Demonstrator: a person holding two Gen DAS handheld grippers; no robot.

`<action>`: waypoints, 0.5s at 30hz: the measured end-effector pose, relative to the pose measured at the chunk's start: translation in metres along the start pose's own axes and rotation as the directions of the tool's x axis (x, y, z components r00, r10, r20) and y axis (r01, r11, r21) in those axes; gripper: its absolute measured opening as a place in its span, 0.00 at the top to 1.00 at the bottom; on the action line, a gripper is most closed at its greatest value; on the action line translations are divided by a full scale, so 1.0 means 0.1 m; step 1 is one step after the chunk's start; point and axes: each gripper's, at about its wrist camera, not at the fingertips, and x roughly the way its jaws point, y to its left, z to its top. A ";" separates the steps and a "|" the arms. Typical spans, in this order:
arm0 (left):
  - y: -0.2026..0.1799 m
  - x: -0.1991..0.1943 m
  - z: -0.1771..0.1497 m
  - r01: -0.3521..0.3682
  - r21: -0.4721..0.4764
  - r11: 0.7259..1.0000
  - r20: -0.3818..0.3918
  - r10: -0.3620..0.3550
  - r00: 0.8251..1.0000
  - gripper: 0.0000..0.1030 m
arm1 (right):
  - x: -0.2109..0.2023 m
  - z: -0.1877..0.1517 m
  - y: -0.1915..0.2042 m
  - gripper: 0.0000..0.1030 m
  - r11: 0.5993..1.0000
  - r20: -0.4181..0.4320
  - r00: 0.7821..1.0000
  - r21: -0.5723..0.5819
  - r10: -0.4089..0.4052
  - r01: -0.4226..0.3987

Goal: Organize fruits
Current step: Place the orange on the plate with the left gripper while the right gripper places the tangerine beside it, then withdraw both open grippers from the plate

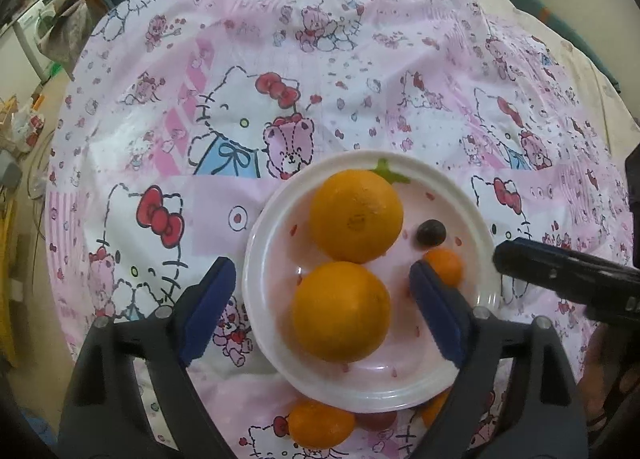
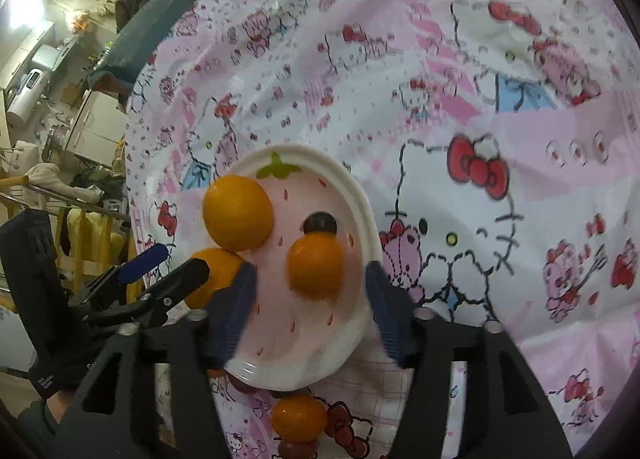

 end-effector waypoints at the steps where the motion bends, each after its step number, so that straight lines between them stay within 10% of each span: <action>1: 0.00 -0.01 0.00 0.002 -0.001 1.000 0.004 -0.002 1.000 0.16 | -0.02 0.00 0.02 0.34 1.000 0.006 1.000 -0.006 0.000 0.000; 15: 0.08 -0.27 -0.03 -0.017 -0.032 0.999 0.088 0.019 0.996 0.16 | -0.33 -0.09 0.02 0.33 1.000 0.072 0.997 -0.003 -0.025 0.025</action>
